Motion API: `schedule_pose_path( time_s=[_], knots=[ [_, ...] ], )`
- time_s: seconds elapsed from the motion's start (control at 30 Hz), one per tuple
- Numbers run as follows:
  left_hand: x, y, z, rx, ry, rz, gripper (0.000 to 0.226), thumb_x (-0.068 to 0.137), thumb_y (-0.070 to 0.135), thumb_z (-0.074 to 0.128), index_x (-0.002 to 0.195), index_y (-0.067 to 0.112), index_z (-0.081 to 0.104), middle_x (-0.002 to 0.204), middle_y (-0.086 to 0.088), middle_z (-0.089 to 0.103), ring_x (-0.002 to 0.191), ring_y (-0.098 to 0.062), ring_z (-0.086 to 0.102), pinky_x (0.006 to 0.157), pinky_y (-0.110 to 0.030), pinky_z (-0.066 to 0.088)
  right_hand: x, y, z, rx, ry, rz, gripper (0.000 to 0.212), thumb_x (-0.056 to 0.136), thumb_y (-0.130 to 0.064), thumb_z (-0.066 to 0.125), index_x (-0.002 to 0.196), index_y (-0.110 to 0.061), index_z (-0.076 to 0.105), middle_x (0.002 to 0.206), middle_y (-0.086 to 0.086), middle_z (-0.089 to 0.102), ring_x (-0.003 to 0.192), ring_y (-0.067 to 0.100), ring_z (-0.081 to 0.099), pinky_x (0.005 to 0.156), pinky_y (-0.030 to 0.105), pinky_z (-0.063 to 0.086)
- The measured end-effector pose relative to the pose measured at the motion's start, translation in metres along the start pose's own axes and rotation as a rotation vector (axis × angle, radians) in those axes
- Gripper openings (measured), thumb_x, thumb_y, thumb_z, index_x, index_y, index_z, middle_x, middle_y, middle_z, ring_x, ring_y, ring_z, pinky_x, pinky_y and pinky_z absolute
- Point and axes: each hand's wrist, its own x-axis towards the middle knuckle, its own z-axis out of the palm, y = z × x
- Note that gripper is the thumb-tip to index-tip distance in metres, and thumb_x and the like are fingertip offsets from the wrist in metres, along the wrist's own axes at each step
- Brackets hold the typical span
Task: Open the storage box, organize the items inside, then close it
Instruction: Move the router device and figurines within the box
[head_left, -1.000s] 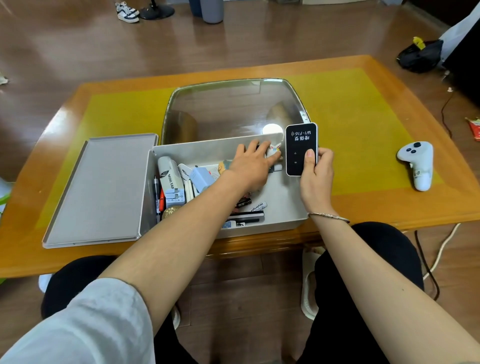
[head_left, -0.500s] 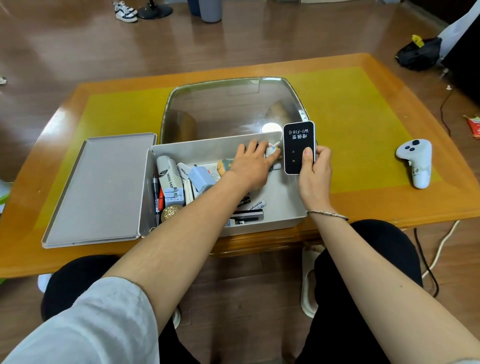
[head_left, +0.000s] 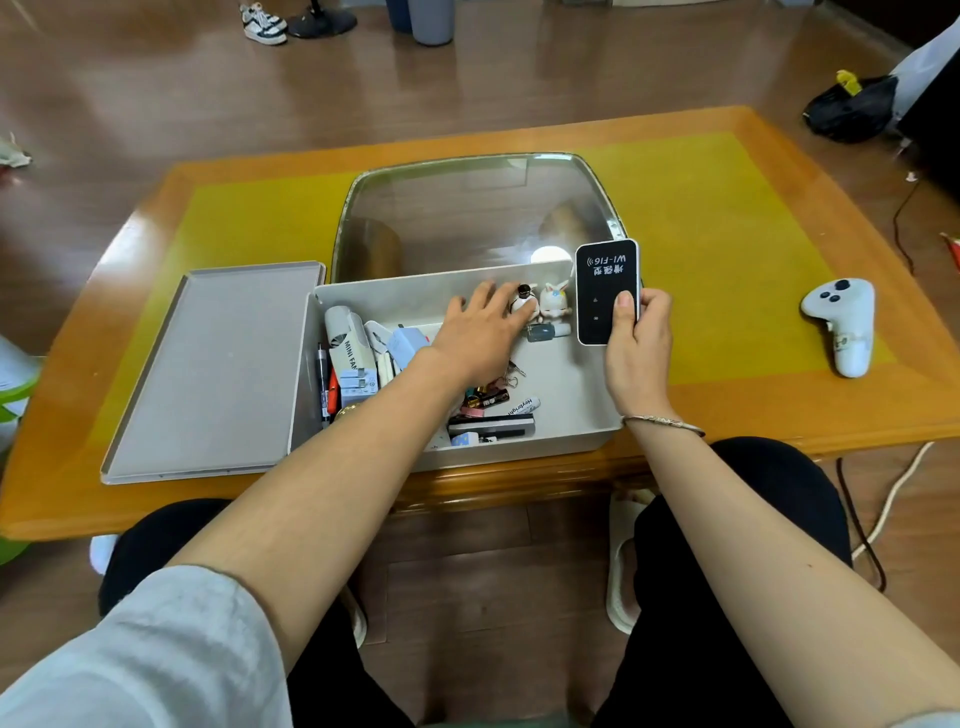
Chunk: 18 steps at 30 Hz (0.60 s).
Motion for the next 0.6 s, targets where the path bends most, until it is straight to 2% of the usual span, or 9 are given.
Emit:
schedule_pose_path(
  time_s=[0.13, 0.33, 0.47, 0.53, 0.6],
  knots=[
    [0.001, -0.002, 0.001, -0.008, -0.021, 0.005, 0.063, 0.097, 0.021, 0.044, 0.151, 0.026, 0.013, 0.159, -0.003, 0.003, 0.145, -0.027, 0.002, 0.110, -0.049, 0.020, 0.000, 0.000, 0.000, -0.009, 0.002, -0.003, 0.024, 0.100, -0.021, 0.038, 0.107, 0.001, 0.045, 0.090, -0.004, 0.047, 0.073, -0.002, 0.043, 0.061, 0.003, 0.034],
    [-0.002, -0.007, 0.000, -0.057, -0.075, 0.033, 0.066, 0.098, 0.019, 0.043, 0.153, 0.026, 0.007, 0.160, 0.001, -0.009, 0.147, -0.023, -0.005, 0.113, -0.050, 0.015, 0.001, 0.001, 0.000, -0.023, -0.010, -0.006, 0.025, 0.101, -0.023, 0.038, 0.107, 0.000, 0.044, 0.094, 0.000, 0.048, 0.075, 0.004, 0.042, 0.061, 0.004, 0.035],
    [-0.003, -0.007, -0.001, -0.069, -0.093, 0.028, 0.068, 0.097, 0.015, 0.044, 0.153, 0.027, 0.007, 0.160, -0.002, -0.011, 0.146, -0.025, -0.008, 0.114, -0.051, 0.013, 0.001, 0.001, 0.001, -0.029, -0.021, -0.011, 0.025, 0.100, -0.023, 0.038, 0.108, 0.000, 0.044, 0.096, 0.002, 0.049, 0.079, 0.011, 0.044, 0.060, 0.009, 0.034],
    [-0.007, -0.005, -0.001, -0.089, -0.035, 0.026, 0.069, 0.094, 0.012, 0.047, 0.152, 0.024, 0.011, 0.160, -0.006, -0.003, 0.146, -0.028, -0.001, 0.113, -0.048, 0.017, 0.001, 0.001, 0.001, -0.025, -0.026, -0.013, 0.024, 0.100, -0.023, 0.038, 0.108, 0.000, 0.044, 0.097, 0.003, 0.050, 0.082, 0.015, 0.046, 0.062, 0.017, 0.033],
    [-0.011, -0.003, 0.000, -0.109, 0.096, 0.052, 0.063, 0.090, 0.009, 0.050, 0.147, 0.018, 0.025, 0.154, -0.010, 0.018, 0.140, -0.030, 0.019, 0.108, -0.043, 0.028, 0.002, 0.000, 0.001, -0.017, -0.030, -0.015, 0.024, 0.100, -0.022, 0.038, 0.108, 0.000, 0.044, 0.097, 0.003, 0.050, 0.083, 0.017, 0.046, 0.066, 0.022, 0.032]
  ],
)
